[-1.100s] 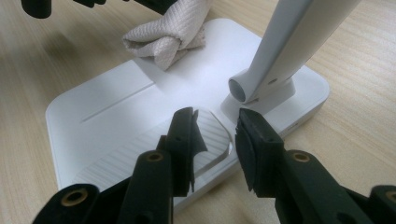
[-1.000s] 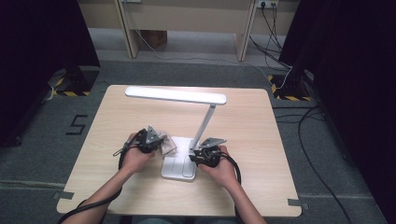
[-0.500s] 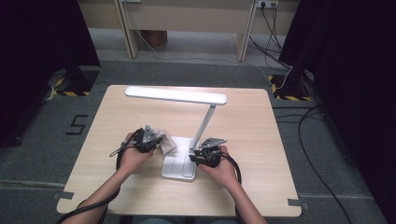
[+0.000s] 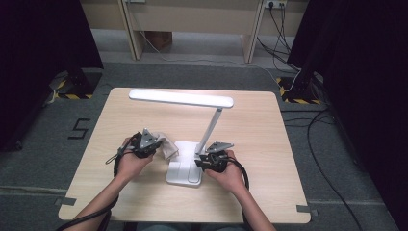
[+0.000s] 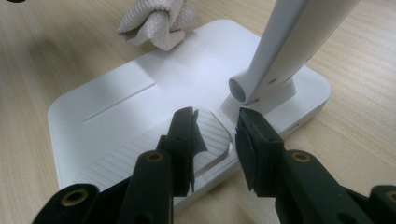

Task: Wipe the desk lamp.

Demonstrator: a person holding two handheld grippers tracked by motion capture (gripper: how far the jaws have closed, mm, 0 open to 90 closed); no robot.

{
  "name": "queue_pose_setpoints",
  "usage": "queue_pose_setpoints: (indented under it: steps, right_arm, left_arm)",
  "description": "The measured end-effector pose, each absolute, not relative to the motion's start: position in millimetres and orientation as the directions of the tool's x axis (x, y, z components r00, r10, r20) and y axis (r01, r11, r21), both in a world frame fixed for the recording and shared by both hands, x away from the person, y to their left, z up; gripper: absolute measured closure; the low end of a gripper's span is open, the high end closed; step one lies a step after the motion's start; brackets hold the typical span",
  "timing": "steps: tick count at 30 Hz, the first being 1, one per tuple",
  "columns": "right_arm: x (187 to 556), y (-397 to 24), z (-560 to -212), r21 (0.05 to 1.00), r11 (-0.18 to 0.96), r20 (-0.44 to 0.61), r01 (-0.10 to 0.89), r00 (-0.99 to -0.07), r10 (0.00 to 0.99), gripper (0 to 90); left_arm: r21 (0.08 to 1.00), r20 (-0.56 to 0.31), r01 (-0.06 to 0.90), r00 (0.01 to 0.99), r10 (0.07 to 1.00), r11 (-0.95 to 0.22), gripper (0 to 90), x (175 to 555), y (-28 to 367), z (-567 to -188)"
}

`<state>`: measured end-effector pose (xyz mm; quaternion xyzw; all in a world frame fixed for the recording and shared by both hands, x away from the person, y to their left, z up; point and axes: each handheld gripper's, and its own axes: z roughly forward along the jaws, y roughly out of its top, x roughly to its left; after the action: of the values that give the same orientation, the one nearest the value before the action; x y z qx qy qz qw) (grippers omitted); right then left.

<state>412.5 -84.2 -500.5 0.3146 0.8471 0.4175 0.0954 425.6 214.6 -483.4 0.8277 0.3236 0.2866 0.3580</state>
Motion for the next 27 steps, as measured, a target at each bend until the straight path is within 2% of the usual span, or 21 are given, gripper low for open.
queue_pose_setpoints:
  steps: [15,27]
  right_arm:
    - [411.4,-83.1,-500.1,0.767,0.453,0.095,0.455,-0.778,0.621,66.7]
    - [410.6,-82.5,-500.1,0.767,0.451,0.097,0.457,-0.777,0.623,66.6]
  left_arm:
    - [0.799,0.241,0.323,0.601,0.762,-0.507,81.3,409.3,243.6,-479.0]
    - [0.779,0.227,0.346,0.622,0.749,-0.523,81.2,401.6,258.1,-484.9]
